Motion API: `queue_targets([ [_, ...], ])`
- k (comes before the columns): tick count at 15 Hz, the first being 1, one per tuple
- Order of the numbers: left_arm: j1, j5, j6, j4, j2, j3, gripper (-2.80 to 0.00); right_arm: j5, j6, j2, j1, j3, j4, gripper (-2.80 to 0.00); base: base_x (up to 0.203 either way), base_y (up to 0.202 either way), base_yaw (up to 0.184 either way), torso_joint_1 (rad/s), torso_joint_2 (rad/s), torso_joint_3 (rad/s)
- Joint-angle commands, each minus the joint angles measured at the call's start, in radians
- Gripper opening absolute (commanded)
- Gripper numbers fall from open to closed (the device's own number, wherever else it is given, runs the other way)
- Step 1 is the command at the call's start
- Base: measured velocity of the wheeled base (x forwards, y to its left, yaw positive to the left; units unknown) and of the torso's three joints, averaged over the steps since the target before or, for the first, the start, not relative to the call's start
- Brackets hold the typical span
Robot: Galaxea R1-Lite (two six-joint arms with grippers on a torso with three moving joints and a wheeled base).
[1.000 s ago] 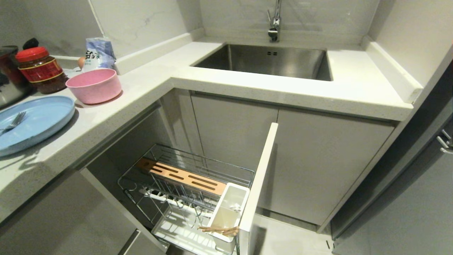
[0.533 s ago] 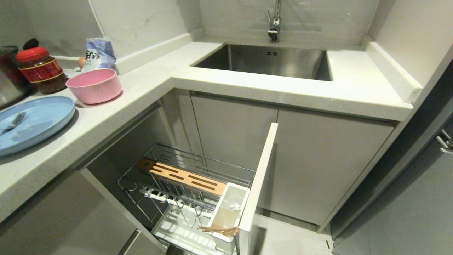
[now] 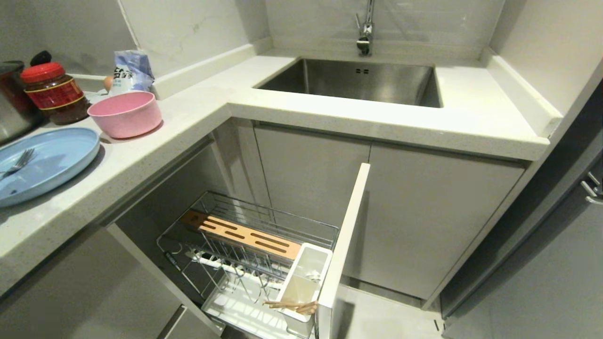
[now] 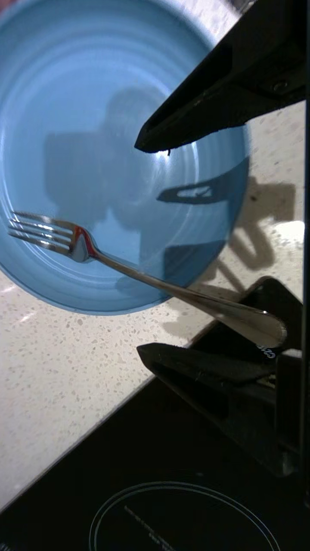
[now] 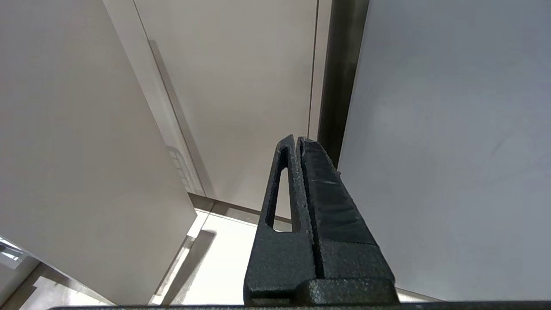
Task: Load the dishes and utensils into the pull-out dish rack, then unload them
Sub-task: Pick up the fork and place it in the cupboard
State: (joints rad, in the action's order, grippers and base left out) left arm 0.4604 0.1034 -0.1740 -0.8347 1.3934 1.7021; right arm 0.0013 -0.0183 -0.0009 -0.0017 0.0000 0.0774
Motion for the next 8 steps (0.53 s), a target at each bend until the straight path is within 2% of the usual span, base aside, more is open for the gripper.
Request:
queue_targets([
  [1, 0.011, 0.001, -0.011, -0.002, 0.072, 0.003, 0.00, 0.000, 0.000, -0.001, 0.000, 0.026, 0.001, -2.80, 0.000, 0.000, 0.000, 0.000, 0.00, 0.000],
  [3, 0.036, -0.006, -0.036, 0.000, 0.119, 0.011, 0.00, 0.000, 0.000, -0.001, 0.000, 0.026, 0.001, -2.80, 0.000, 0.000, 0.000, 0.000, 0.00, 0.000],
  [5, 0.046, -0.058, -0.055, 0.000, 0.147, 0.019, 0.00, 0.000, 0.000, -0.001, 0.000, 0.026, 0.001, -2.80, 0.000, 0.000, 0.000, 0.000, 0.00, 0.000],
  [8, 0.052, -0.098, -0.076, -0.002, 0.181, 0.021, 0.00, 0.000, 0.000, -0.001, 0.000, 0.026, 0.001, -2.80, 0.000, 0.000, 0.000, 0.000, 0.00, 0.000],
])
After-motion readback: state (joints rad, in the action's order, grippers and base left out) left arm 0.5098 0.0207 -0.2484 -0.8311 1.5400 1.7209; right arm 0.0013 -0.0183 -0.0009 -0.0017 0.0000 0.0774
